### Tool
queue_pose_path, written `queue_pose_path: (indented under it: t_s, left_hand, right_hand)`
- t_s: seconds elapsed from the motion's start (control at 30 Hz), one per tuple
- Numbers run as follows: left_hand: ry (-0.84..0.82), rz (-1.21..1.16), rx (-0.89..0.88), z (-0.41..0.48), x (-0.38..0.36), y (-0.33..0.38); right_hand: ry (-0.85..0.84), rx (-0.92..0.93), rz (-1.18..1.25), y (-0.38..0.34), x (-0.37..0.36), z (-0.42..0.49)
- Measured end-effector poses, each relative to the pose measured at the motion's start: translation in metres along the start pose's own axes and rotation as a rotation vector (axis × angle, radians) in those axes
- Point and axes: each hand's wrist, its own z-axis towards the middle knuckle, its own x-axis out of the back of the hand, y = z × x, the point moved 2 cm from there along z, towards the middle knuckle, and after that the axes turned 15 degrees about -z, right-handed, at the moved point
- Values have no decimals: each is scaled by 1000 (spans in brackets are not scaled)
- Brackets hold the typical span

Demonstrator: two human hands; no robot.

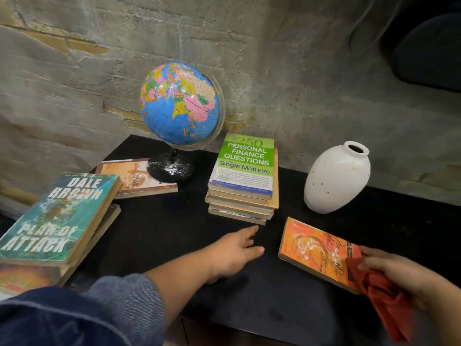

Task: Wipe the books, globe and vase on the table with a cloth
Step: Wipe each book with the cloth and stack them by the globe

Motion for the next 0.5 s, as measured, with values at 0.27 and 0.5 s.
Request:
queue_pose_path:
  t_s: [0.27,0.5]
  left_hand:
    - [-102,32,84,-12,-7,-3]
    - [-67,-7,79,-36,5,-10]
  right_hand:
    - [-113,-41,8,82,26,19]
    - [-207,-57,-95,71,13,10]
